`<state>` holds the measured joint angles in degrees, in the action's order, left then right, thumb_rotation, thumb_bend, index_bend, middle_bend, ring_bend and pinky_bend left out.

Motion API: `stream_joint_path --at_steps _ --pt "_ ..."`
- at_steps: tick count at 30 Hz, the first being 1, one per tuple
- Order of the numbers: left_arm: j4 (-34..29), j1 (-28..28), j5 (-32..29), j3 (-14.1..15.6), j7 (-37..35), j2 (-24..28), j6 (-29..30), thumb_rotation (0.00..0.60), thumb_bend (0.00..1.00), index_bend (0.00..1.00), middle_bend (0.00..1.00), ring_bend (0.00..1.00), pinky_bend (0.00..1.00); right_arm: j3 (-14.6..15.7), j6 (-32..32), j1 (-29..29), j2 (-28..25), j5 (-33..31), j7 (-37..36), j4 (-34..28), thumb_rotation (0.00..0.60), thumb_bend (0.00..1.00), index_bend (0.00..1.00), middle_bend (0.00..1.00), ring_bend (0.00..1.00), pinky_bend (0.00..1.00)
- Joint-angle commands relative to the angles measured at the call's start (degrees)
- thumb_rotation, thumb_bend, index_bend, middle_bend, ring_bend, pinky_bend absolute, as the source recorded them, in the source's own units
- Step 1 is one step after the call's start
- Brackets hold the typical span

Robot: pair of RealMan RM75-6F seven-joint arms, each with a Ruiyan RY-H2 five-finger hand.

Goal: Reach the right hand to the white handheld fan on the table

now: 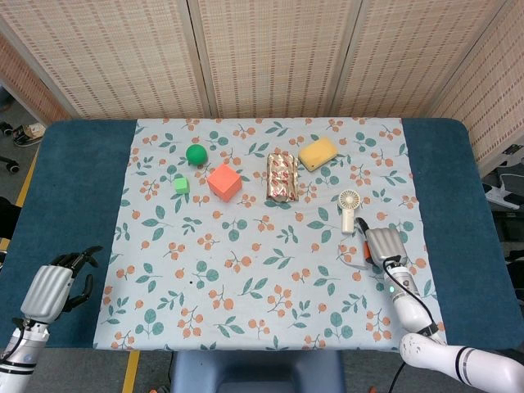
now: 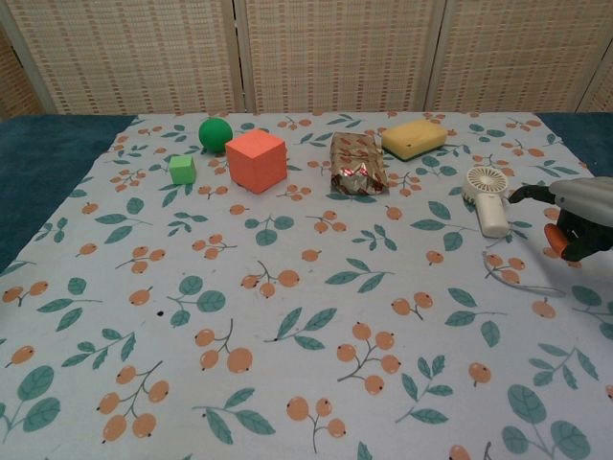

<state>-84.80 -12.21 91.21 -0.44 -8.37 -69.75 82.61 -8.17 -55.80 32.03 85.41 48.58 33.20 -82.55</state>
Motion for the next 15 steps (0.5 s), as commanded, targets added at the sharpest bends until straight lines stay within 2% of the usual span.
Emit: stream_joint_path --at_steps 1,15 --pt "0.0 0.0 0.0 0.0 -0.1 0.0 0.0 0.6 0.61 0.19 0.4 0.32 0.37 0.2 -0.4 0.2 0.7 0.5 -0.5 1.0 0.6 0.69 0.09 0.87 0.73 0.85" --pt "-0.3 0.0 0.0 0.1 0.1 0.2 -0.2 0.6 0.61 0.19 0.4 0.32 0.37 0.1 -1.1 0.6 2.0 1.2 -2.3 3.7 0.6 0.69 0.09 0.87 0.73 0.85"
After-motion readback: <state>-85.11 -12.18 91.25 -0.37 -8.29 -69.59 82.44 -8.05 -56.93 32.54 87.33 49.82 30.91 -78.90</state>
